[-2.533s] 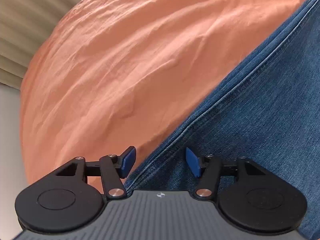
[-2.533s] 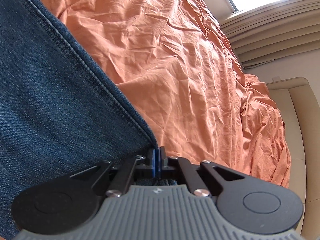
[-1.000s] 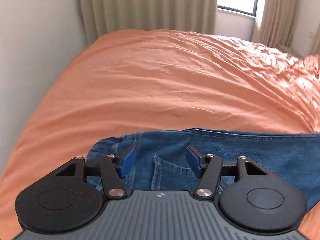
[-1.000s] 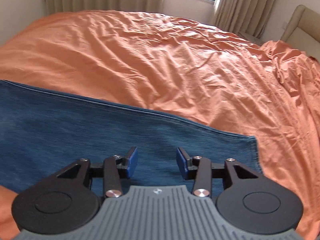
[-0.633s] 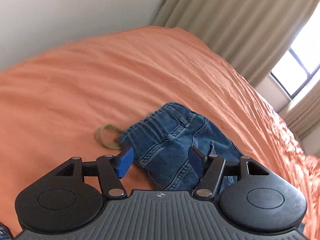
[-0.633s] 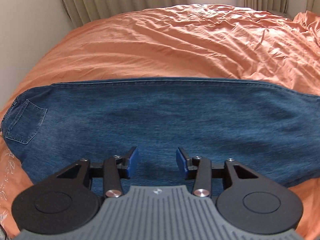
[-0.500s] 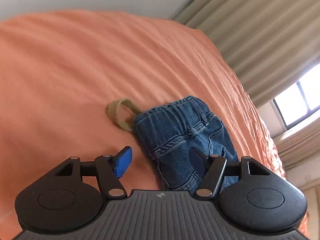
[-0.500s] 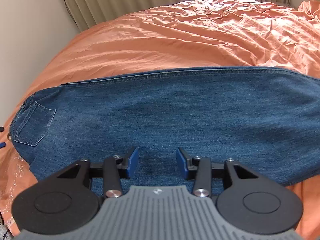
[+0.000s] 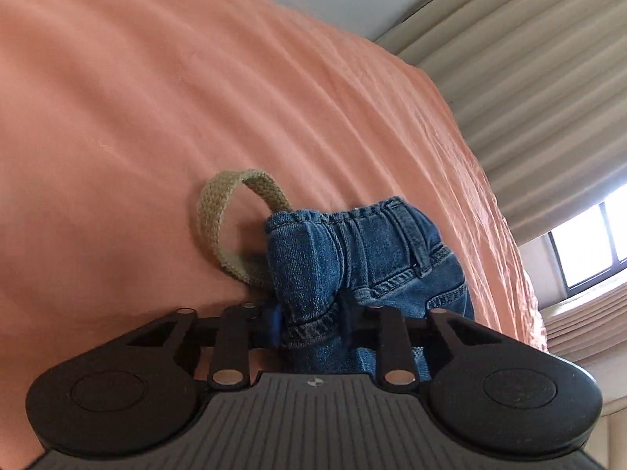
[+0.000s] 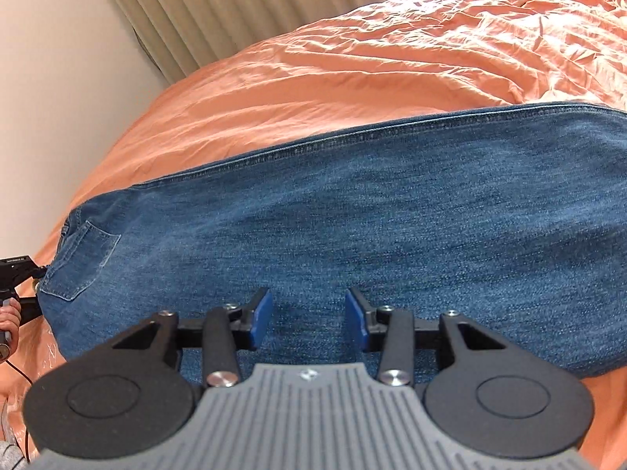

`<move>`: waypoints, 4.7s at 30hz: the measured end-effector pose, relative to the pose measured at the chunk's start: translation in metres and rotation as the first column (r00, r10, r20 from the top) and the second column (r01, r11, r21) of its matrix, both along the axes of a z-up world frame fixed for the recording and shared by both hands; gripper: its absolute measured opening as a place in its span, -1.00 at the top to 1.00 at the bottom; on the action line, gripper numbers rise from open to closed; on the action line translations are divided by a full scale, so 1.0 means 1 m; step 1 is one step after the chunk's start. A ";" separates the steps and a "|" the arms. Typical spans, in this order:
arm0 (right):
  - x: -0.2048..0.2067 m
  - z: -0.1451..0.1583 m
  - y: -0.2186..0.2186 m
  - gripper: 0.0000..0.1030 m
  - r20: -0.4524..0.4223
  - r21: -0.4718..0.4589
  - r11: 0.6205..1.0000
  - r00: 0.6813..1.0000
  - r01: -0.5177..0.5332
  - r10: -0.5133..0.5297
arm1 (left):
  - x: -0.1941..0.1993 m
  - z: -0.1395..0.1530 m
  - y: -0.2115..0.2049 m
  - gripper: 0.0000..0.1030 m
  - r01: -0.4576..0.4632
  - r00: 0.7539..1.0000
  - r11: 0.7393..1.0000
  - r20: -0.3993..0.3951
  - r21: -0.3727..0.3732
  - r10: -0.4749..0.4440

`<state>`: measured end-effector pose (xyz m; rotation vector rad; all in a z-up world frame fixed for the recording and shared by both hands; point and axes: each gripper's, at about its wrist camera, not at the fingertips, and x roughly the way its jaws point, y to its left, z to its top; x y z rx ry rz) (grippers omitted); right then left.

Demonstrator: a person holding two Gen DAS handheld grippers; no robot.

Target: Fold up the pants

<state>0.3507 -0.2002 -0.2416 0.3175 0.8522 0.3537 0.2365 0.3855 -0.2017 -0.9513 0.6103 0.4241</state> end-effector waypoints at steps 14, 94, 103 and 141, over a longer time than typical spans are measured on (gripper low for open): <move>0.008 -0.010 -0.009 0.56 -0.062 -0.002 1.000 0.998 0.018 -0.018 | 0.027 0.011 -0.041 0.68 0.177 0.967 0.884 -0.243 0.434 -0.074; -0.075 -0.040 -0.413 0.37 -0.329 0.375 0.572 0.682 0.729 -0.653 | -0.024 0.046 -0.390 0.00 0.892 0.391 0.112 -0.623 0.438 -0.678; -0.067 -0.027 -0.410 0.64 -0.304 0.331 0.603 0.687 0.726 -0.660 | -0.051 0.022 -0.342 -0.06 0.856 0.515 0.276 -0.672 0.438 -0.533; -0.061 0.004 -0.408 0.92 -0.249 0.217 0.611 0.648 0.761 -0.719 | -0.031 0.037 -0.306 0.71 0.598 0.783 0.702 -0.467 0.387 -0.410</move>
